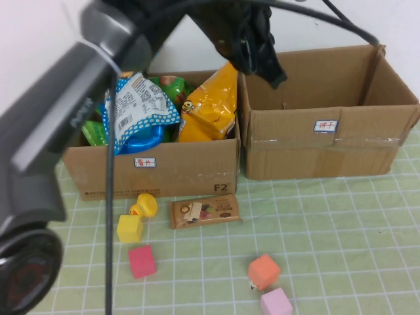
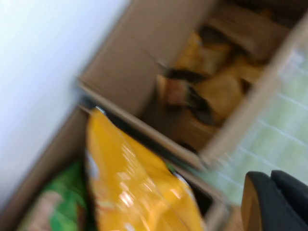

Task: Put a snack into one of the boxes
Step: Pick up the biscuit

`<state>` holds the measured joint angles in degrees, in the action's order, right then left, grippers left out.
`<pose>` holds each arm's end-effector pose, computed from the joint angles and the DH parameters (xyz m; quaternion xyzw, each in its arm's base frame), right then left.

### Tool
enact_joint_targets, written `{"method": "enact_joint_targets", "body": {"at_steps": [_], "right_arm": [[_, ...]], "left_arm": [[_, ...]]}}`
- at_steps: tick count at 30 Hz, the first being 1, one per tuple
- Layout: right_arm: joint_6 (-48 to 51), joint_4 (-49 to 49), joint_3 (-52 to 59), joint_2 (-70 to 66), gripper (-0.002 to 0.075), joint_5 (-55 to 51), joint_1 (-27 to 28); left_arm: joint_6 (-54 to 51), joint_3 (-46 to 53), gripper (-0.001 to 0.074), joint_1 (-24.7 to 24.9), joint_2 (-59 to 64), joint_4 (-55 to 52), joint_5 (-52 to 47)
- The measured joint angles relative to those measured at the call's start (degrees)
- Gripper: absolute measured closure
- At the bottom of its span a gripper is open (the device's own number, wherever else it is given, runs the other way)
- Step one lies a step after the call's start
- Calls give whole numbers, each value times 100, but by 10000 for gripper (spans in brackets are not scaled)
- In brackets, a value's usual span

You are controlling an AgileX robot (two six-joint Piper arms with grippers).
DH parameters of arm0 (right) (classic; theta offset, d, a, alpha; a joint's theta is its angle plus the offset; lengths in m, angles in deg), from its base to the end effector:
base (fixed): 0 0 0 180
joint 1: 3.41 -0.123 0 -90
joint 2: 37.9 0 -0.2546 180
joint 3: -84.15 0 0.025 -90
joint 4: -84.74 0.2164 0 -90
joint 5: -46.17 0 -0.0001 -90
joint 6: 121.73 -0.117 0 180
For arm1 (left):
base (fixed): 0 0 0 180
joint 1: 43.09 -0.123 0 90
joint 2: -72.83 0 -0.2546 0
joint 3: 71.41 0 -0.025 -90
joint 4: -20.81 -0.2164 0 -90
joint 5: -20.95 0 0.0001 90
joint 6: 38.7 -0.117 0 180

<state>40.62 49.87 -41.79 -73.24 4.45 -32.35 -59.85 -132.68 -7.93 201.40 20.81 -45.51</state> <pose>0.1059 0.0076 0.2345 -0.2060 0.8524 -0.0956 0.4709 0.3541 -0.2494 0.3476 0.4340 0.8109 -0.0479 0.3897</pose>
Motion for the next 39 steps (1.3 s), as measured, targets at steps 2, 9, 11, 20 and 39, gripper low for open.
{"method": "enact_joint_targets", "body": {"at_steps": [2,9,11,20,39], "right_arm": [[-25,0,0,0,721,9,0],[-47,0,0,14,721,22,0],[-51,0,0,14,721,22,0],[-64,0,0,14,721,22,0],[-73,0,0,14,721,22,0]], "left_arm": [[-116,109,732,0,-134,202,-267],[6,1536,735,13,-525,169,138],[227,2324,735,13,-775,75,660],[1218,6506,735,13,-2823,0,3485],[2527,8869,736,-1775,-1722,1087,7026]]}}
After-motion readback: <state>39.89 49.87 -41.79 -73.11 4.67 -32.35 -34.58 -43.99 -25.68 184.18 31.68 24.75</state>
